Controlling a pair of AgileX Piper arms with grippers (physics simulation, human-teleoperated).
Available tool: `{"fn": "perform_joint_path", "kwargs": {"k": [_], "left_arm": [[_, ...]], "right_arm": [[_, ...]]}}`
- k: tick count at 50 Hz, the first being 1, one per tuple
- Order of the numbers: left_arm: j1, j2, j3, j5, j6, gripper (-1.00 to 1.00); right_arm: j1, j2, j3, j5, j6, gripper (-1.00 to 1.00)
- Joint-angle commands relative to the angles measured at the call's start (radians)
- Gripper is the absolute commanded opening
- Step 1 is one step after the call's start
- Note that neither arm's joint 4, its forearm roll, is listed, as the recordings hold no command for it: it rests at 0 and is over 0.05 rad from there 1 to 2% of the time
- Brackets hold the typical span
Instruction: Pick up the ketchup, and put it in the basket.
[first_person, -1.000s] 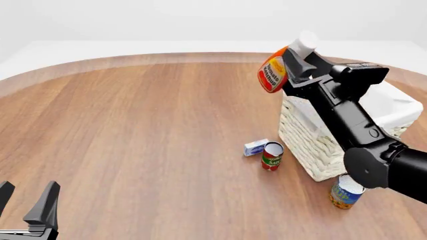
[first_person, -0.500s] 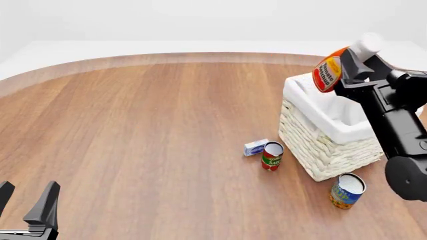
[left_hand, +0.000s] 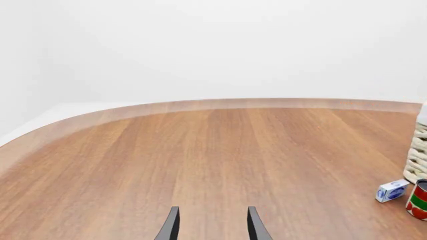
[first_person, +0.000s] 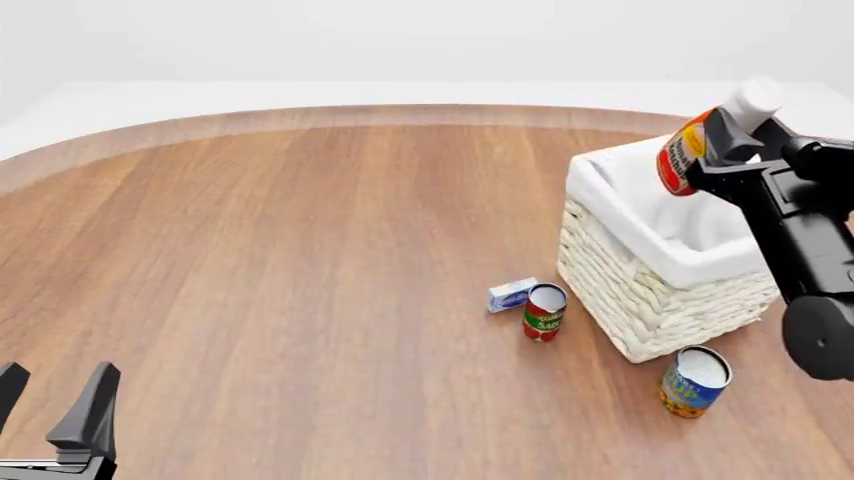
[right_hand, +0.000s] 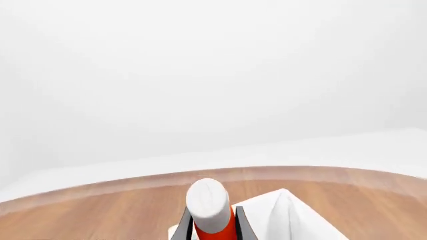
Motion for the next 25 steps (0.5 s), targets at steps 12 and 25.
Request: {"fn": "perform_joint_path", "kwargs": {"k": [12, 25], "left_arm": [[0.0, 0.0, 0.0, 0.0, 0.0, 1.0], [0.0, 0.0, 0.0, 0.0, 0.0, 1.0]], "right_arm": [[-0.064, 0.071, -0.021, 0.011, 0.011, -1.0], [-0.056, 0.153, -0.049, -0.002, 0.001, -1.0]]}}
